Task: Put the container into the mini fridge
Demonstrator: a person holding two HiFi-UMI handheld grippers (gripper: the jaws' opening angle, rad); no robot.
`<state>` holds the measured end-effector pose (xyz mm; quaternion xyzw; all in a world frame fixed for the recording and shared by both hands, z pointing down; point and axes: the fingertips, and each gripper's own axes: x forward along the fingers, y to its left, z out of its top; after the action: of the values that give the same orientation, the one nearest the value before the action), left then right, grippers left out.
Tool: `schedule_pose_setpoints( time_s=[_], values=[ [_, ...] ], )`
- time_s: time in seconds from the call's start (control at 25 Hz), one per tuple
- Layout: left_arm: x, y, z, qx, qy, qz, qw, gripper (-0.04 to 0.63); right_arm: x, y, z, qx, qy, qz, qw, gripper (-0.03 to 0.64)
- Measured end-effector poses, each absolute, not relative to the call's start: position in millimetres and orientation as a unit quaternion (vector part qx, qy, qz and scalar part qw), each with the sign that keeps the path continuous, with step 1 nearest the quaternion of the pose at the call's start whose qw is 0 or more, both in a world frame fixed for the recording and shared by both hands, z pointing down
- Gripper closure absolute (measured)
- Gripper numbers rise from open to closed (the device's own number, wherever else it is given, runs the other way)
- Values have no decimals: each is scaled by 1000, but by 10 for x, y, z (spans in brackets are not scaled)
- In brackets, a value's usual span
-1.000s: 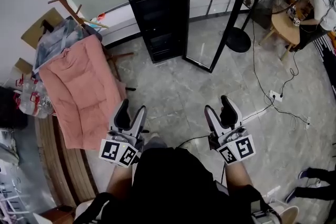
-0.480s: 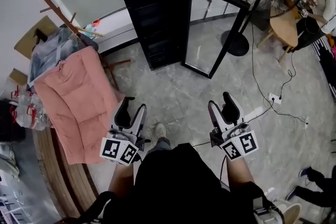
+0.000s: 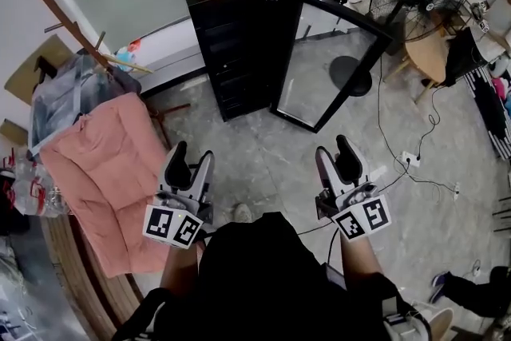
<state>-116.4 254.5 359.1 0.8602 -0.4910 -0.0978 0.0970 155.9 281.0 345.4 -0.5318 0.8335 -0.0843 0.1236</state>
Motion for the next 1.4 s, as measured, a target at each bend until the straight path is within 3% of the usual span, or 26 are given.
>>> schedule_pose_setpoints(
  time_s=[0.52, 1.4],
  values=[
    [-1935, 2038, 3721, 842, -519, -101, 106, 322, 939, 2151, 3567, -518, 843, -93, 112, 393],
    [-1627, 479, 3593, 846, -517, -98, 84, 322, 911, 257, 3470, -468, 869, -82, 135, 405]
  ],
)
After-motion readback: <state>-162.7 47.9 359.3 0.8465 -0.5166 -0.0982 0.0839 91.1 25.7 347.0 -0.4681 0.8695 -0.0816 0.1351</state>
